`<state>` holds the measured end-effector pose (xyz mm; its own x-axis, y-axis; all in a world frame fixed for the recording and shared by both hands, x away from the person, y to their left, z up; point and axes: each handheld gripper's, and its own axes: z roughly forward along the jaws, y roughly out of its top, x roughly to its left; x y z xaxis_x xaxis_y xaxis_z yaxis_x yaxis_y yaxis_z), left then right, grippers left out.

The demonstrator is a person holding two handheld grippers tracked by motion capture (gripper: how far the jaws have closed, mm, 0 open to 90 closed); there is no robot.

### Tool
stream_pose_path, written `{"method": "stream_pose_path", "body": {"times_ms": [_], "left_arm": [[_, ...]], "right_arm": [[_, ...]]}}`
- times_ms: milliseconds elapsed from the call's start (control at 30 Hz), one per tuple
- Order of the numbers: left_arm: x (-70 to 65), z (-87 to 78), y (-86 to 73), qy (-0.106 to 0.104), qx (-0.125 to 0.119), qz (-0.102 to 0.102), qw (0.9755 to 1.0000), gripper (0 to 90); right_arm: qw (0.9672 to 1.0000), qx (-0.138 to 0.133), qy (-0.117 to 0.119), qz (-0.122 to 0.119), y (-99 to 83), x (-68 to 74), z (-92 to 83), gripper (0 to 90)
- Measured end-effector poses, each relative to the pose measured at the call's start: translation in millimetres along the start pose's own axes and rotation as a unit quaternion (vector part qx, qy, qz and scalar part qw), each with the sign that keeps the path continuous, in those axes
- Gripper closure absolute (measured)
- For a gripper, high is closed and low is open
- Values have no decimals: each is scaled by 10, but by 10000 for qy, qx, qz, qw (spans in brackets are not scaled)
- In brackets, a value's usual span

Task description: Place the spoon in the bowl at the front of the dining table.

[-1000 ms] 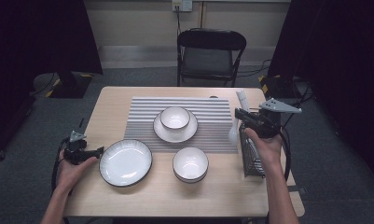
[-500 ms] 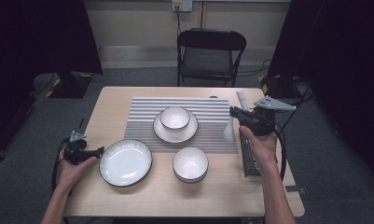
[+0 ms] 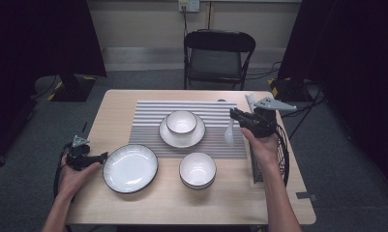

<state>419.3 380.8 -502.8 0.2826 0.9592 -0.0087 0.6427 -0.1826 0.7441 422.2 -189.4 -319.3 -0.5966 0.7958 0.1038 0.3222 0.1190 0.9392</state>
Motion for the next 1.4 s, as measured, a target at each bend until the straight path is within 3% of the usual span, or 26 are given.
{"method": "stream_pose_path", "body": {"times_ms": [567, 1400], "left_arm": [[0, 0, 0, 0, 0, 2, 10000, 176], [0, 0, 0, 0, 0, 2, 10000, 176]], "right_arm": [[9998, 65, 176, -13, 29, 112, 238, 866], [9989, 50, 426, -208, 221, 350, 548, 865]]}}
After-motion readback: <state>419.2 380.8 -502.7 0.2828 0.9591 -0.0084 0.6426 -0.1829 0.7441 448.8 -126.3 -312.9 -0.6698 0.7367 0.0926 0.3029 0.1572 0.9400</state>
